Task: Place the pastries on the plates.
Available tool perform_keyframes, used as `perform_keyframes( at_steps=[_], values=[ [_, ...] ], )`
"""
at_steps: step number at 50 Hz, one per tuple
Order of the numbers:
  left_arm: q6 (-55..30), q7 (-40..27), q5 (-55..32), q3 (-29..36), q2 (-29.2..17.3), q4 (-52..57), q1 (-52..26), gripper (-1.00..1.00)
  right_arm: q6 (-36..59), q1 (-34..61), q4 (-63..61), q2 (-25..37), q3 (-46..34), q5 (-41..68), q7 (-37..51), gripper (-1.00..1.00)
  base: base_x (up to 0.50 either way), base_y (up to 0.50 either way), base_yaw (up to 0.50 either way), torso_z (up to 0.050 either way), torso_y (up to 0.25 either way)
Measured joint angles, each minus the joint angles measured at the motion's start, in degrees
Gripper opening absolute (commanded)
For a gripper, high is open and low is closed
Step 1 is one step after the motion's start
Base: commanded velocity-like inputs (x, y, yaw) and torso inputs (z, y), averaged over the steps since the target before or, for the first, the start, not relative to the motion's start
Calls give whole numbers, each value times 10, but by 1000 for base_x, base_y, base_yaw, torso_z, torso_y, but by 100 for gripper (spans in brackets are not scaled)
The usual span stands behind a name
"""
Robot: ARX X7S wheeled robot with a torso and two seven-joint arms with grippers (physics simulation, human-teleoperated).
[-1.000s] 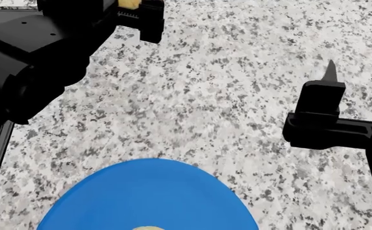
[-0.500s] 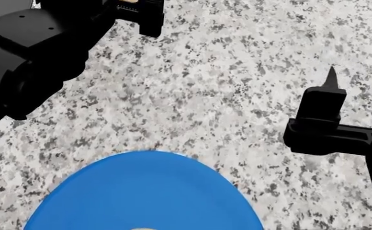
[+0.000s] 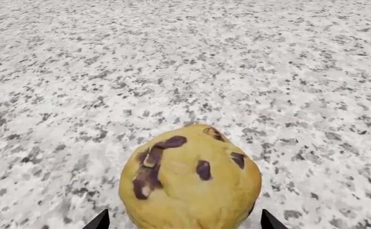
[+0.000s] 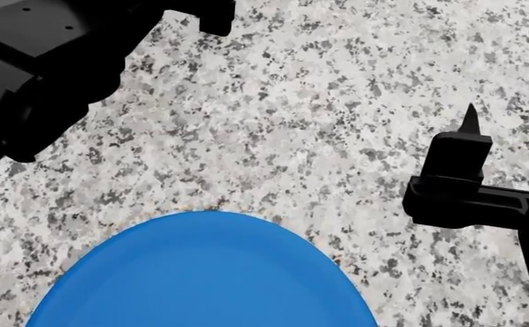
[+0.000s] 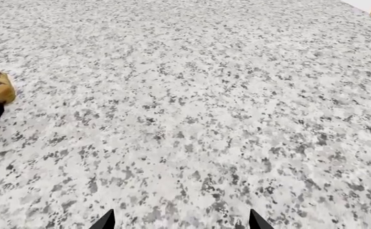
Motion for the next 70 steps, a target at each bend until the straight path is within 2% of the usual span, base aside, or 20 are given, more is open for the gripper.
perform_keyframes(
  at_steps=[2, 3, 9, 22, 38, 48, 60, 70],
  values=[
    [1, 0, 2, 0, 0, 0, 1, 100, -1, -1, -1, 0, 0, 0, 0, 100, 0, 0, 0, 0, 0],
    [2, 0, 2, -1, 0, 0, 1, -100, -2, -2, -1, 1, 0, 0, 0, 100, 0, 0, 0, 0, 0],
    [12, -2, 54, -18, 1, -3, -12, -100, -5, -9, -1, 1, 0, -2, -1, 100, 20, 0, -5, 0, -9],
    [18, -1, 52, -17, -1, -2, -7, -100, -10, -14, -4, 3, 0, -3, -1, 100, 3, 0, -2, 0, -3],
    [75, 27, -38, 10, -8, 26, -22, -100, -11, -16, 2, -9, 1, -7, -3, 100, 1, -1, 0, 0, -1],
    [115, -47, -41, 19, -99, 210, -31, -100, -8, -15, 17, -23, 2, -12, -13, 100, 0, 0, 0, 0, 0],
    [132, -193, -2, 27, -283, 524, -59, -100, -12, -17, 37, -42, 4, -24, -30, 100, 0, 0, 0, 0, 0],
    [137, -287, 27, 43, -405, 717, -49, -100, -19, -23, 47, -56, 4, -37, -34, 100, 0, 0, 0, 0, 0]
  ],
)
